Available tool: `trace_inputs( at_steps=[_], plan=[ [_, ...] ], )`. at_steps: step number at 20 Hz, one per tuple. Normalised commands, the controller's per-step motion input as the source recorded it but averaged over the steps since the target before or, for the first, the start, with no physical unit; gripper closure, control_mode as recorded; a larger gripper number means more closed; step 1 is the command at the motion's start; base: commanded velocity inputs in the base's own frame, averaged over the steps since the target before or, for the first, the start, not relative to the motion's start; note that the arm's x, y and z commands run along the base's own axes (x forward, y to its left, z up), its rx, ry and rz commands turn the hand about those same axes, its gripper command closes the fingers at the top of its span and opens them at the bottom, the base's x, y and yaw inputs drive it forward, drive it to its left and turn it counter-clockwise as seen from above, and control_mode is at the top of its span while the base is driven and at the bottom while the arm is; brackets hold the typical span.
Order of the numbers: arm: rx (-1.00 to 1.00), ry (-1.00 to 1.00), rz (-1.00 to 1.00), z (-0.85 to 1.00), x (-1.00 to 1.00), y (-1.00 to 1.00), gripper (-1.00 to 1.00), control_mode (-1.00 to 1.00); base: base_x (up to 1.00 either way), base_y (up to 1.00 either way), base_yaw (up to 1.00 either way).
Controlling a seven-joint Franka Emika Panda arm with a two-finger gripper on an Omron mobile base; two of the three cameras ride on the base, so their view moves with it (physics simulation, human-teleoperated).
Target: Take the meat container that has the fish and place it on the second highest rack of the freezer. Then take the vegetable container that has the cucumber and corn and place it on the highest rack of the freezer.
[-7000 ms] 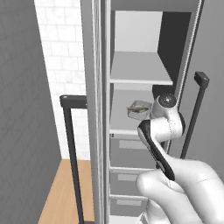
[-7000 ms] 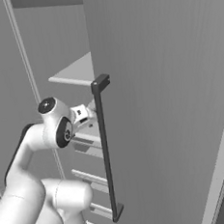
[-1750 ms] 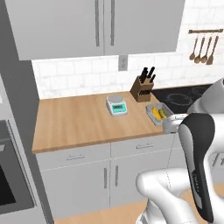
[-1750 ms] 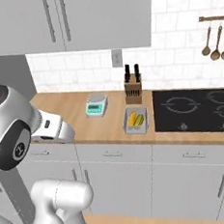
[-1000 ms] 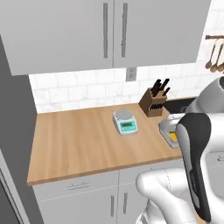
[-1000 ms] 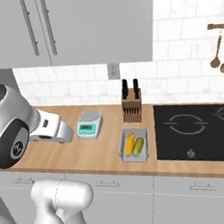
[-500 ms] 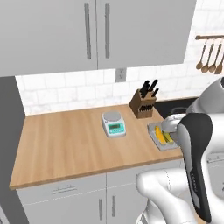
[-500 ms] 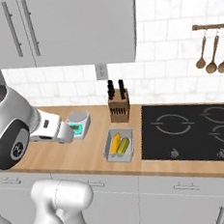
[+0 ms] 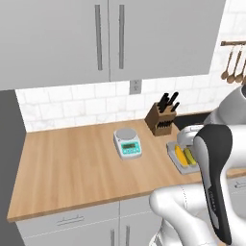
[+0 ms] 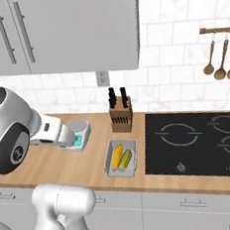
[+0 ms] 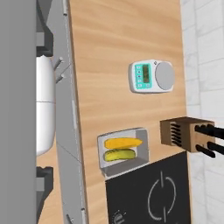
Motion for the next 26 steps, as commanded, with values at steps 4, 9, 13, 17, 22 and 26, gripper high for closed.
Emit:
trace_inputs(
  at_steps=[4,9,13,17,22,26],
  plan=[
    [0.01,0.0,-0.01,-0.05,0.0,-0.05,-1.0,-1.0,0.09,-0.09,0.0],
    [0.08,0.02,-0.16,-0.32,0.15,-0.48,-1.0,-1.0,0.0,0.0,0.0],
    [0.15,0.07,-0.38,-0.35,0.47,-0.65,-1.0,-1.0,0.0,0.0,0.0],
    [0.18,0.14,-0.36,-0.47,0.28,-0.78,-1.0,-1.0,0.0,0.0,0.0],
    [0.18,0.27,-0.35,-0.56,0.11,-0.56,-1.0,-1.0,0.0,0.0,0.0],
    [0.09,0.21,-0.38,-0.56,0.3,-0.13,-1.0,-1.0,0.0,0.0,0.0]
  ],
)
